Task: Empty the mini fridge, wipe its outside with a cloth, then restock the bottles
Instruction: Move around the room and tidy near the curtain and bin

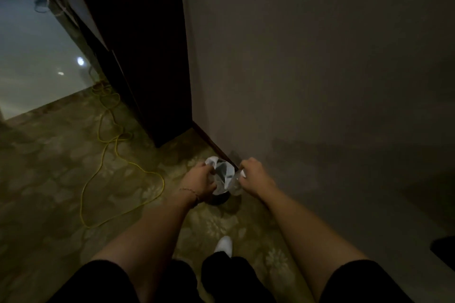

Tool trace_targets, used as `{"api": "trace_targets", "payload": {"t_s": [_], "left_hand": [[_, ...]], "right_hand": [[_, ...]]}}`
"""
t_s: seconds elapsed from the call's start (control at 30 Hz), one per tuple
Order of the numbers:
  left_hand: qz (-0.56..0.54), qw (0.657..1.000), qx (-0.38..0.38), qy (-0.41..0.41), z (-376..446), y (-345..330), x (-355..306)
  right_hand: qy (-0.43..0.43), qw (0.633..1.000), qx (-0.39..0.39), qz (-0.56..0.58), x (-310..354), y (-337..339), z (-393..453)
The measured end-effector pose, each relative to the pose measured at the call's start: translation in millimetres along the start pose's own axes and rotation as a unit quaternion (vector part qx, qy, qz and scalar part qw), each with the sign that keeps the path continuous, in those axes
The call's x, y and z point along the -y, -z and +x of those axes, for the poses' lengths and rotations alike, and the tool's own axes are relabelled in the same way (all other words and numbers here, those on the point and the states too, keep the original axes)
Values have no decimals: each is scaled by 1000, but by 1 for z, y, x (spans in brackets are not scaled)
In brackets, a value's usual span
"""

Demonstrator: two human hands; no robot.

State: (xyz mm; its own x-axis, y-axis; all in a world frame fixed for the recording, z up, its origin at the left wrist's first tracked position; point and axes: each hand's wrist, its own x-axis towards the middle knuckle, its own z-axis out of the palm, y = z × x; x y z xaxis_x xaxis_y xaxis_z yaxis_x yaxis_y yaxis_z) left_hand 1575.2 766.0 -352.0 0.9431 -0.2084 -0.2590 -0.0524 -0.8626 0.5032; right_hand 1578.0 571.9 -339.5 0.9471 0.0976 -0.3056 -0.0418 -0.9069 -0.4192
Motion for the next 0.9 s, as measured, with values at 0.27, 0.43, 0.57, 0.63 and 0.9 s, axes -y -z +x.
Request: {"api": "trace_targets", "payload": {"t_s": [0.27, 0.43, 0.57, 0.63, 0.9], "left_hand": [[7, 1000, 26, -16, 133, -54, 48], [32, 997, 59, -48, 217, -138, 102], [66, 992, 87, -62, 274, -205, 145], [78, 989, 107, -60, 296, -232, 166], [120, 979, 147, -77, 345, -289, 209]], "right_hand": [[-28, 999, 11, 17, -30, -52, 128], [-65, 997, 16, 26, -76, -143, 202], [-93, 994, 36, 38, -113, -220, 254], [-102, 993, 44, 39, -126, -253, 275], [-132, 987, 85, 43, -156, -317, 321]]}}
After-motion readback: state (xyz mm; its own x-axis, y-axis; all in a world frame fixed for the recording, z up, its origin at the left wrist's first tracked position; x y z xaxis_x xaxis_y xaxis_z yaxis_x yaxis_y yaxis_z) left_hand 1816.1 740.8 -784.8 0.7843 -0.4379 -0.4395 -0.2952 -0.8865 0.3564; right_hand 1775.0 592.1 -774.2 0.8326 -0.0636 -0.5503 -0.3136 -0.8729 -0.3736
